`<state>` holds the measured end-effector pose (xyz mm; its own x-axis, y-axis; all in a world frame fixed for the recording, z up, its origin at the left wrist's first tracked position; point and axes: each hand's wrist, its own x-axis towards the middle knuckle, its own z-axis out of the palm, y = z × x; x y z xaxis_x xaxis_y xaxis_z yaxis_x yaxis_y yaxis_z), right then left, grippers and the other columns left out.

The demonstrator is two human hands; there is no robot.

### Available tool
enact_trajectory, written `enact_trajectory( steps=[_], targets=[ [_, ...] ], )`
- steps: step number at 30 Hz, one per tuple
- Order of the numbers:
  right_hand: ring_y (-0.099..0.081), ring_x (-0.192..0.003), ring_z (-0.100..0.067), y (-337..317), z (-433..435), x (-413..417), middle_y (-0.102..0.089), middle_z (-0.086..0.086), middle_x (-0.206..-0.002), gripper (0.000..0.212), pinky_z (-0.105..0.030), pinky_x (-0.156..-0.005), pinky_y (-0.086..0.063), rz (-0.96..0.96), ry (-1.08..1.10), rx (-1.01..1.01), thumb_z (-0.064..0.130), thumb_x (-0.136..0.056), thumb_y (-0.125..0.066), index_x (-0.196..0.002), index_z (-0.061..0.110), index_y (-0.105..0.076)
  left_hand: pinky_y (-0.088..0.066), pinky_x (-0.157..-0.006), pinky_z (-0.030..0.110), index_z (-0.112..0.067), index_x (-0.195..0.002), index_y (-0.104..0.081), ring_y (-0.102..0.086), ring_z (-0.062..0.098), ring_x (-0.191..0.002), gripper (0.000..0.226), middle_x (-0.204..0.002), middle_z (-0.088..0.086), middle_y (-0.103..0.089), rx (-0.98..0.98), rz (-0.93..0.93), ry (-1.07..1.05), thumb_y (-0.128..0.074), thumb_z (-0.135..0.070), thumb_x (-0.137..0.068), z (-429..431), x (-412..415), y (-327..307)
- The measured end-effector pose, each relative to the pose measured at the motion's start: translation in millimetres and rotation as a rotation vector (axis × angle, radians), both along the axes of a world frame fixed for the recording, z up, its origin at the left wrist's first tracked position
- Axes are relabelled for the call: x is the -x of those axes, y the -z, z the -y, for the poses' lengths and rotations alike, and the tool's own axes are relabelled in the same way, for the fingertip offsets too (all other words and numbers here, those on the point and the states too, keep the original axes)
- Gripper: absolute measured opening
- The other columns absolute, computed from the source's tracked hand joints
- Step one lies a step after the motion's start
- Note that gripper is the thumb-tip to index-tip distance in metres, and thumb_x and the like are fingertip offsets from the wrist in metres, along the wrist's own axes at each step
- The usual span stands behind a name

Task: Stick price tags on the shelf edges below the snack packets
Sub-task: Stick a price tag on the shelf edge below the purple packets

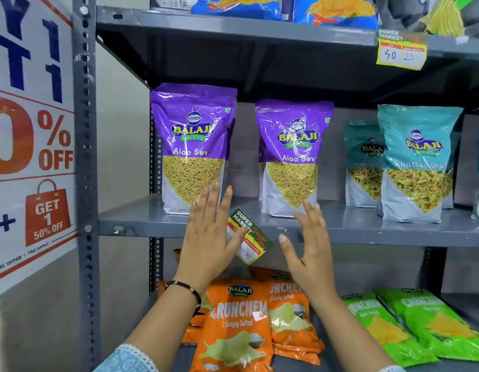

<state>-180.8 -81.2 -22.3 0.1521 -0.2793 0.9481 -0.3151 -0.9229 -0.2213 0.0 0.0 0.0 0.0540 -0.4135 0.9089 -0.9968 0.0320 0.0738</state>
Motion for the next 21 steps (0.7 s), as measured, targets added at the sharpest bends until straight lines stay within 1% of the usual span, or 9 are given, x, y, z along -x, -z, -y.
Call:
enact_trajectory(
  steps=[3, 5, 7, 10, 12, 14, 15, 17, 21],
  targets=[
    [-0.012, -0.141, -0.02, 16.9, 8.7, 3.7, -0.029, -0.007, -0.15, 0.026, -0.054, -0.107, -0.026, 0.008, -0.016, -0.071, 0.041, -0.085, -0.051, -0.095, 0.018, -0.054, 0.0, -0.114, 0.043, -0.033, -0.145, -0.003, 0.009, 0.012, -0.14, 0.068, -0.156, -0.002, 0.003, -0.114, -0.087, 0.087, -0.027, -0.059, -0.088, 6.8, -4.0, 4.7],
    [-0.011, -0.141, -0.021, 27.1, 16.3, 0.1, -0.026, -0.005, -0.151, 0.025, -0.053, -0.108, -0.023, -0.025, -0.05, -0.117, 0.044, -0.082, -0.054, -0.084, 0.02, -0.058, 0.001, -0.114, 0.046, -0.037, -0.144, -0.008, 0.006, 0.012, -0.141, 0.063, -0.156, -0.003, -0.003, -0.165, -0.144, 0.139, -0.021, -0.06, -0.087, 10.9, -6.2, 8.2],
    [-0.008, -0.142, -0.021, 28.4, 21.7, -6.9, -0.022, -0.004, -0.152, 0.028, -0.05, -0.111, -0.013, -0.048, -0.034, -0.126, 0.048, -0.08, -0.054, -0.079, 0.022, -0.063, 0.003, -0.112, 0.048, -0.038, -0.143, -0.017, -0.001, 0.017, -0.141, 0.057, -0.155, -0.002, -0.015, -0.163, -0.154, 0.136, -0.019, -0.056, -0.089, 12.0, -3.4, 7.1],
    [0.002, -0.142, -0.018, 26.9, 26.0, -19.6, -0.016, -0.001, -0.153, 0.038, -0.036, -0.112, 0.008, -0.057, 0.025, -0.152, 0.056, -0.077, -0.053, -0.077, 0.021, -0.069, 0.0, -0.11, 0.056, -0.032, -0.137, -0.037, -0.012, 0.025, -0.14, 0.041, -0.151, -0.002, -0.027, -0.137, -0.226, 0.127, -0.033, -0.043, -0.097, 13.1, 4.4, -1.3],
    [0.007, -0.141, -0.017, 24.1, 24.8, -28.1, -0.015, 0.002, -0.152, 0.04, -0.027, -0.108, 0.018, -0.018, 0.036, -0.193, 0.059, -0.074, -0.056, -0.069, 0.021, -0.069, -0.003, -0.109, 0.062, -0.028, -0.124, -0.054, -0.024, 0.025, -0.137, 0.032, -0.148, -0.001, -0.035, -0.095, -0.334, 0.155, -0.047, -0.036, -0.094, 15.5, 10.1, -8.4],
    [0.007, -0.141, -0.016, 20.6, 22.6, -35.4, -0.017, 0.004, -0.151, 0.033, -0.023, -0.106, 0.021, 0.032, 0.043, -0.245, 0.055, -0.071, -0.063, -0.06, 0.023, -0.064, -0.017, -0.105, 0.066, -0.024, -0.1, -0.067, -0.041, 0.02, -0.128, 0.019, -0.141, 0.001, -0.045, -0.004, -0.425, 0.19, -0.064, -0.034, -0.084, 17.2, 13.6, -14.6],
    [0.006, -0.141, -0.017, 19.3, 21.6, -38.2, -0.019, 0.004, -0.15, 0.03, -0.023, -0.106, 0.022, 0.059, 0.044, -0.254, 0.052, -0.07, -0.065, -0.058, 0.025, -0.061, -0.024, -0.101, 0.066, -0.023, -0.088, -0.069, -0.047, 0.017, -0.122, 0.014, -0.138, 0.002, -0.049, 0.039, -0.464, 0.209, -0.071, -0.032, -0.078, 18.0, 14.6, -16.8],
    [0.003, -0.141, -0.018, 16.3, 19.2, -42.7, -0.022, 0.005, -0.148, 0.031, -0.024, -0.106, 0.021, 0.116, 0.04, -0.263, 0.052, -0.07, -0.069, -0.056, 0.028, -0.058, -0.031, -0.098, 0.064, -0.019, -0.07, -0.067, -0.051, 0.015, -0.118, 0.016, -0.136, 0.004, -0.051, 0.088, -0.532, 0.235, -0.079, -0.029, -0.069, 19.2, 16.0, -20.2],
    [0.0, -0.141, -0.017, 12.6, 17.1, -42.2, -0.024, 0.011, -0.146, 0.026, -0.029, -0.108, 0.016, 0.186, -0.014, -0.296, 0.045, -0.071, -0.07, -0.053, 0.028, -0.06, -0.028, -0.1, 0.065, -0.017, -0.056, -0.056, -0.051, 0.015, -0.116, 0.028, -0.139, 0.001, -0.047, 0.092, -0.548, 0.253, -0.079, -0.025, -0.07, 19.5, 18.8, -21.2]
  ],
)
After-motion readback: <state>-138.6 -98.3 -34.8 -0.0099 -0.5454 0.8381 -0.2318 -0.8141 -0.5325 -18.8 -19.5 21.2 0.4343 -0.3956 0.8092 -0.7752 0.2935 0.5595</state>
